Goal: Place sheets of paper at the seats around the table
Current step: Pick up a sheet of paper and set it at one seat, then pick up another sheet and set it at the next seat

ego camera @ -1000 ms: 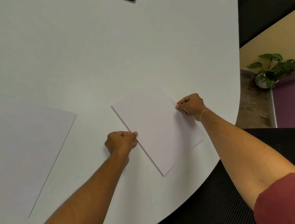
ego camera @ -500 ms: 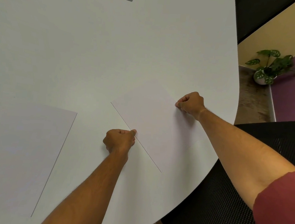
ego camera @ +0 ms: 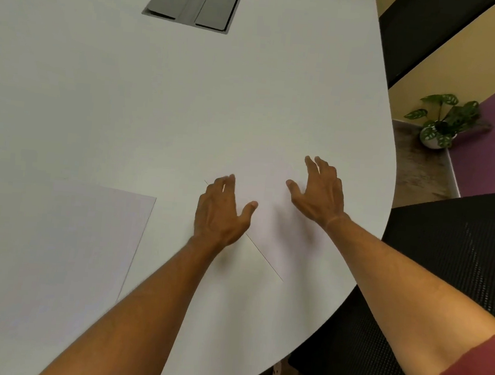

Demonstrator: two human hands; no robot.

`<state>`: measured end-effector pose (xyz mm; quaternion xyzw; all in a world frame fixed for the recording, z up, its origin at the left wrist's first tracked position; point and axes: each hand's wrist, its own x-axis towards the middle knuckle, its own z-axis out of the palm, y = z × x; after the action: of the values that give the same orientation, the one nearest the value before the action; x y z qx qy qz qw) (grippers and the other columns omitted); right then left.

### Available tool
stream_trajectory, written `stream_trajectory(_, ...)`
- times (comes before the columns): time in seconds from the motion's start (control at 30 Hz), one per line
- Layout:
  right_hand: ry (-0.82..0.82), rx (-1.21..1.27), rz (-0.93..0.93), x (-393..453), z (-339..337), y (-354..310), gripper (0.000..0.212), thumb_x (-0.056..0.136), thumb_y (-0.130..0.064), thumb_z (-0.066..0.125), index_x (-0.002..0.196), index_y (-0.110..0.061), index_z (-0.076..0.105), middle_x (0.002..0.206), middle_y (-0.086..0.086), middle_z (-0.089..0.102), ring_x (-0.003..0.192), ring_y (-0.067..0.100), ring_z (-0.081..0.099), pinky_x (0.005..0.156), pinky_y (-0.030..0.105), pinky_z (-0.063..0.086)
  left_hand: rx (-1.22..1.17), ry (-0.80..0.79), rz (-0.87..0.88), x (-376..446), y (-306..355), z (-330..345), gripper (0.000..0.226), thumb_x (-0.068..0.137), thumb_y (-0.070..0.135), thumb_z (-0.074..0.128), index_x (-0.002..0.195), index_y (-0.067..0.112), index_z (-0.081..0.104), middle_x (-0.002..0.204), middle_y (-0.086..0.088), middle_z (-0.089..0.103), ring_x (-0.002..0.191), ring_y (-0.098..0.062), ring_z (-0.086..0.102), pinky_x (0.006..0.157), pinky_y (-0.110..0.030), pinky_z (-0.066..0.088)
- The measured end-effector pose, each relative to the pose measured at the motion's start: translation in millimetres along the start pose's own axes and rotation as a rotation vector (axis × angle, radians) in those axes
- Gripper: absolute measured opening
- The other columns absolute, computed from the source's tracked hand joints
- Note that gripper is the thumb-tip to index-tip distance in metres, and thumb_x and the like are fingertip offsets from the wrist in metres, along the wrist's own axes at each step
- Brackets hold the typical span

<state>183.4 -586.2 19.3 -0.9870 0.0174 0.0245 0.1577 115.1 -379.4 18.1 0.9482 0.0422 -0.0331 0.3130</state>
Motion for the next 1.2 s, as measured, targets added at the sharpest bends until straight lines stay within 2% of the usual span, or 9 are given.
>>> stream_trajectory(0.13,0.068,-0.104,-0.047,-27.0,-8.4,-17.1,0.083,0.091,-0.055,0.049,0.156,-0.014,0.017,0.163,0.014,0.016,0.15,0.032,0.015,0.117,0.049,0.022,0.163,-0.036,0.148,3.0,-6.7,-13.6,0.088,0.095,0.061,0.038,0.157,0.014,-0.002,0.166,-0.007,0.001,0.153,-0.022,0.001,0.121,-0.038,0.007)
stream_trajectory(0.27,0.121,-0.164,-0.081,-52.0,-13.3,-32.0,0.088,0.091,-0.06,0.045,0.157,-0.014,0.009,0.165,0.015,0.009,0.152,0.031,0.008,0.12,0.046,0.015,0.291,-0.047,0.265,-1.1,-13.9,-29.3,0.089,0.095,0.063,0.03,0.156,0.013,-0.011,0.165,-0.008,-0.013,0.152,-0.023,-0.013,0.119,-0.036,-0.008)
stream_trajectory(0.53,0.15,-0.219,-0.105,-98.0,-25.9,-58.7,0.091,0.089,-0.066,0.032,0.158,-0.015,0.001,0.165,0.013,-0.001,0.153,0.029,-0.002,0.123,0.048,0.004,0.428,-0.013,0.398,-19.6,-16.4,-56.3,0.092,0.089,0.071,0.016,0.154,0.015,-0.016,0.162,-0.009,-0.022,0.15,-0.025,-0.021,0.121,-0.041,-0.012)
stream_trajectory(0.9,0.207,-0.233,-0.145,-161.5,-41.0,-104.4,0.092,0.089,-0.069,0.027,0.157,-0.016,-0.007,0.165,0.013,-0.009,0.152,0.028,-0.008,0.123,0.049,0.001,0.506,0.055,0.406,-70.9,-20.0,-100.2,0.096,0.086,0.076,0.009,0.154,0.015,-0.02,0.161,-0.009,-0.027,0.148,-0.027,-0.026,0.121,-0.047,-0.01)
stream_trajectory(1.2,0.274,-0.21,-0.177,-240.2,-42.0,-136.2,0.092,0.09,-0.069,0.025,0.157,-0.016,-0.008,0.165,0.013,-0.009,0.153,0.028,-0.008,0.123,0.048,-0.002,0.568,0.114,0.411,-145.3,-45.5,-143.9,0.096,0.085,0.076,0.009,0.152,0.016,-0.024,0.16,-0.009,-0.029,0.148,-0.027,-0.027,0.121,-0.048,-0.01)
